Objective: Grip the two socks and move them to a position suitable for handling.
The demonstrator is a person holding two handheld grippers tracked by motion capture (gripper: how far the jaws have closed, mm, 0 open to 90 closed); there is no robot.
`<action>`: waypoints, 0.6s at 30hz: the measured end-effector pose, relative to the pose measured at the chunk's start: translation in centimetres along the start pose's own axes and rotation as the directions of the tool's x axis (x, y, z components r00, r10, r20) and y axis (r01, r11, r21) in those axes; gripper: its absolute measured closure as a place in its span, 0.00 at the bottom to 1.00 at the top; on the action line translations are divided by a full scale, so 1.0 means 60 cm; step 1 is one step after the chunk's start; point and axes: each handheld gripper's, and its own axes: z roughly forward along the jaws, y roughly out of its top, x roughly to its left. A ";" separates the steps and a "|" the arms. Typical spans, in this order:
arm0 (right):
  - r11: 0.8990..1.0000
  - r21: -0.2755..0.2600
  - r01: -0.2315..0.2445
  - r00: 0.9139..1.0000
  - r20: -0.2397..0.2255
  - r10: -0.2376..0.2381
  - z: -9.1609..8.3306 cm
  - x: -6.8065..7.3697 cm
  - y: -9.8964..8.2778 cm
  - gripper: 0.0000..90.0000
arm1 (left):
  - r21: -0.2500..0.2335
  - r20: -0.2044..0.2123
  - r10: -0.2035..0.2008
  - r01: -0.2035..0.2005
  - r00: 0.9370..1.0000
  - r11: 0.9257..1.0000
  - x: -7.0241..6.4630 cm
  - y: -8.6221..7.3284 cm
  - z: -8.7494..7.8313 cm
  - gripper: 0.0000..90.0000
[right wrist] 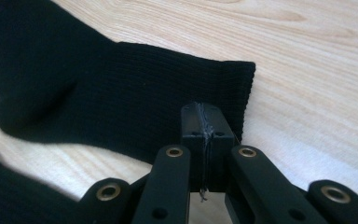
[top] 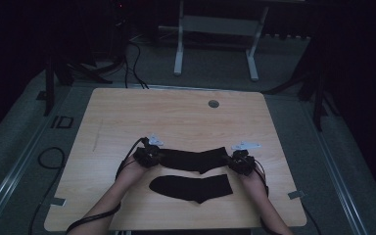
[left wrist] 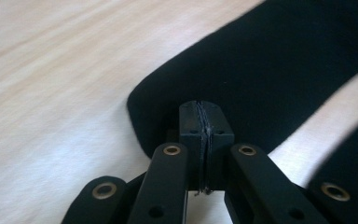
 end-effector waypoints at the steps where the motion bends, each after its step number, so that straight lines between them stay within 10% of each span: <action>1: 1.000 -0.004 0.000 1.000 -0.003 0.000 -0.001 0.003 -0.003 0.99 | -0.001 -0.002 0.002 -0.002 1.000 1.000 0.002 0.000 0.000 0.98; 12: 1.000 0.001 0.012 1.000 -0.028 -0.012 -0.006 0.017 -0.009 0.96 | -0.012 -0.016 0.002 -0.003 1.000 1.000 0.008 -0.001 0.000 0.97; 18: 1.000 -0.014 -0.011 0.997 -0.072 0.010 -0.019 0.016 0.002 0.78 | -0.054 0.030 0.001 0.000 1.000 0.999 0.003 -0.005 -0.018 0.59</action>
